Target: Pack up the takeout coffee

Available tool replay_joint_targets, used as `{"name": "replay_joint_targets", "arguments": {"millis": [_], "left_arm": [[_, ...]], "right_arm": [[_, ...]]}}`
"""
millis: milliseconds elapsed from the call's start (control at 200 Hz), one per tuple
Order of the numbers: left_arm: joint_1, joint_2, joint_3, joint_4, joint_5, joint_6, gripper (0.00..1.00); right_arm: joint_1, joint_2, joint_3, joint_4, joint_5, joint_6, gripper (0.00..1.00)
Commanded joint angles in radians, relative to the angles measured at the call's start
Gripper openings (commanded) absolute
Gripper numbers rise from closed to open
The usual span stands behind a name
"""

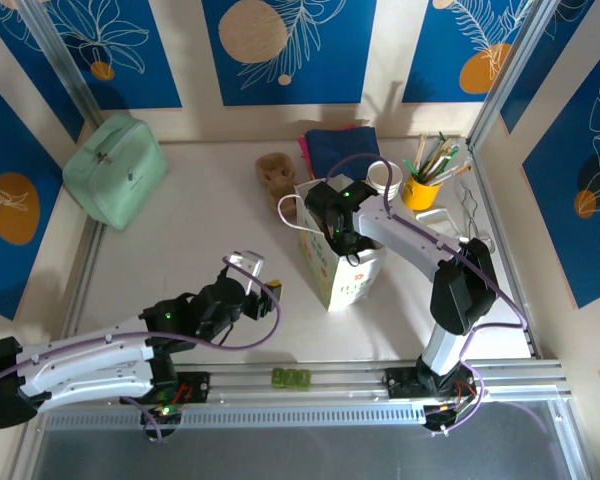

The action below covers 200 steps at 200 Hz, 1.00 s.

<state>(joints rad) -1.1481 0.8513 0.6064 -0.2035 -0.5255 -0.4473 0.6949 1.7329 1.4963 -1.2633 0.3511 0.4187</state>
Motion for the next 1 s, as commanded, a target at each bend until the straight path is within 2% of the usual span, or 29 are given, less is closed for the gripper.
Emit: {"name": "replay_joint_targets", "arguments": {"millis": [0,995], "left_arm": [[0.006,-0.018,-0.014,-0.016,-0.012,-0.011,0.72],[0.006,-0.017,-0.016,-0.016,-0.011,-0.014,0.73]], "right_arm": [[-0.001,0.048,-0.037,0.031,-0.069,-0.002,0.58],[-0.018,0.112,-0.074,0.065,-0.124,-0.008,0.59]]}}
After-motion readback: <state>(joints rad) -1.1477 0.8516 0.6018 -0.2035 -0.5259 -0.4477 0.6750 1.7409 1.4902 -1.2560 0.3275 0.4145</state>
